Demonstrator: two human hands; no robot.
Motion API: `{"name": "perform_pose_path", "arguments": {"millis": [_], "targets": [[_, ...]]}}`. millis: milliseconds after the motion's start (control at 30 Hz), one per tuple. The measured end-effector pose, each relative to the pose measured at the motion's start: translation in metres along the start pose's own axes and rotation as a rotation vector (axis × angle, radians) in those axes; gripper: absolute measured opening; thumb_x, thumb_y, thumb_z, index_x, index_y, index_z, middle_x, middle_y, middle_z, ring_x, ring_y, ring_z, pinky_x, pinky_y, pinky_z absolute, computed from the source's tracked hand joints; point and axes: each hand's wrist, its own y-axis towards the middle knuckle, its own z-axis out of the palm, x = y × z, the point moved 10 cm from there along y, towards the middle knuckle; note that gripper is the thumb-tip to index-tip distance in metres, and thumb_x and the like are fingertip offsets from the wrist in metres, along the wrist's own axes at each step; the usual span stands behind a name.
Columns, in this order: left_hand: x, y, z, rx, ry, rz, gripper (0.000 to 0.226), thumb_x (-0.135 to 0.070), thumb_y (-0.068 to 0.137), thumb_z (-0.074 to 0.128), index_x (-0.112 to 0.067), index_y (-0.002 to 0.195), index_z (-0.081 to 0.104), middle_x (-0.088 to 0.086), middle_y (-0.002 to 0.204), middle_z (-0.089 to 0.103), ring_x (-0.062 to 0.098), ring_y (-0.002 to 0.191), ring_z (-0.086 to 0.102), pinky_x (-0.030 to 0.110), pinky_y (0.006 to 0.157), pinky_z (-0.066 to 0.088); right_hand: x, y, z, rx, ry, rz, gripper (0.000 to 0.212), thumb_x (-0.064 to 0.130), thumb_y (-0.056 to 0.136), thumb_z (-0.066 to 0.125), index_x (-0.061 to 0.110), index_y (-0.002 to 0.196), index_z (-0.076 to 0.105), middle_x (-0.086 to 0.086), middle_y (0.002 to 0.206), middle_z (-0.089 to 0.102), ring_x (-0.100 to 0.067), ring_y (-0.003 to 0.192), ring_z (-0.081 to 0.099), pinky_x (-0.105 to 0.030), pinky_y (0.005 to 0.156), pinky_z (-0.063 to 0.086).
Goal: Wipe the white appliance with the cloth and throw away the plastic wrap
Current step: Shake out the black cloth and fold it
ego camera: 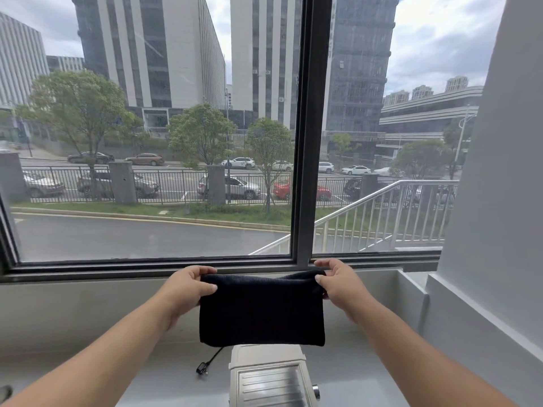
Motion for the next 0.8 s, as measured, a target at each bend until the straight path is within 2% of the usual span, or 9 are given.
{"name": "perform_pose_path", "arguments": {"millis": [67,133,200,267,400,467,533,633,800], "targets": [[-0.009,0.001,-0.008,-0.103,0.252,0.088,0.026,0.001,0.092,0.070,-0.020,0.106,0.072,0.004,0.098,0.079,0.023,0.096,0.073,0.041,0.089,0.060,0.003,0.000,-0.001,-0.024,-0.108,-0.038,0.018,0.007,0.101,0.061,0.022,0.110,0.065,-0.008,0.104,0.074,-0.026,0.087,0.072,-0.040,0.071,0.064],[-0.022,0.000,-0.013,-0.205,0.500,0.179,0.018,-0.013,0.091,0.072,-0.030,0.097,0.072,-0.004,0.090,0.077,0.018,0.090,0.070,0.038,0.083,0.058,0.008,-0.001,-0.002,-0.039,-0.217,-0.074,0.010,0.012,0.100,0.063,0.022,0.101,0.065,-0.006,0.093,0.074,-0.027,0.087,0.071,-0.050,0.081,0.063],[-0.032,-0.004,-0.016,-0.259,0.612,0.242,0.015,-0.021,0.093,0.071,-0.036,0.091,0.069,-0.012,0.085,0.072,0.011,0.085,0.065,0.031,0.068,0.050,0.014,-0.004,-0.004,-0.059,-0.290,-0.103,0.009,0.017,0.099,0.064,0.025,0.094,0.065,-0.002,0.085,0.073,-0.022,0.077,0.067,-0.046,0.077,0.061],[-0.036,-0.006,-0.018,-0.287,0.661,0.273,0.014,-0.026,0.095,0.070,-0.038,0.089,0.067,-0.017,0.085,0.069,0.009,0.084,0.062,0.025,0.062,0.042,0.020,-0.006,-0.008,-0.095,-0.328,-0.128,0.014,0.022,0.100,0.064,0.028,0.087,0.064,0.001,0.081,0.071,-0.017,0.070,0.063,-0.034,0.066,0.053],[-0.036,-0.005,-0.020,-0.296,0.651,0.269,0.005,-0.032,0.095,0.071,-0.033,0.091,0.069,-0.009,0.087,0.072,0.015,0.084,0.065,0.031,0.066,0.046,0.025,-0.007,-0.016,-0.142,-0.334,-0.135,0.018,0.028,0.101,0.064,0.027,0.083,0.063,0.002,0.076,0.066,-0.013,0.066,0.056,-0.028,0.057,0.042],[-0.035,-0.005,-0.023,-0.302,0.609,0.253,0.014,-0.036,0.094,0.073,-0.029,0.085,0.066,-0.007,0.083,0.072,0.013,0.079,0.064,0.031,0.062,0.044,0.024,-0.006,-0.019,-0.150,-0.316,-0.113,0.019,0.032,0.102,0.062,0.025,0.084,0.063,0.003,0.078,0.066,-0.012,0.067,0.055,-0.028,0.057,0.041],[-0.033,-0.006,-0.024,-0.309,0.585,0.218,0.021,-0.040,0.092,0.074,-0.025,0.080,0.063,-0.006,0.077,0.070,0.012,0.074,0.062,0.031,0.057,0.040,0.018,-0.005,-0.018,-0.133,-0.277,-0.072,0.020,0.034,0.101,0.060,0.020,0.088,0.065,-0.001,0.081,0.067,-0.015,0.069,0.058,-0.031,0.060,0.048],[-0.032,-0.006,-0.024,-0.322,0.546,0.180,0.022,-0.038,0.086,0.072,-0.022,0.075,0.063,-0.004,0.070,0.069,0.016,0.070,0.062,0.032,0.056,0.041,0.006,-0.006,-0.008,-0.082,-0.148,0.020,0.021,0.031,0.099,0.059,0.013,0.090,0.065,-0.010,0.089,0.072,-0.027,0.077,0.067,-0.039,0.066,0.058],[-0.027,-0.005,-0.013,-0.253,0.485,0.136,0.019,-0.036,0.082,0.067,-0.019,0.076,0.066,0.000,0.072,0.072,0.023,0.074,0.068,0.039,0.066,0.054,0.008,-0.007,-0.004,-0.112,-0.224,0.011,0.027,0.029,0.096,0.061,0.016,0.073,0.055,-0.001,0.067,0.053,-0.018,0.063,0.047,-0.032,0.058,0.037]]}}
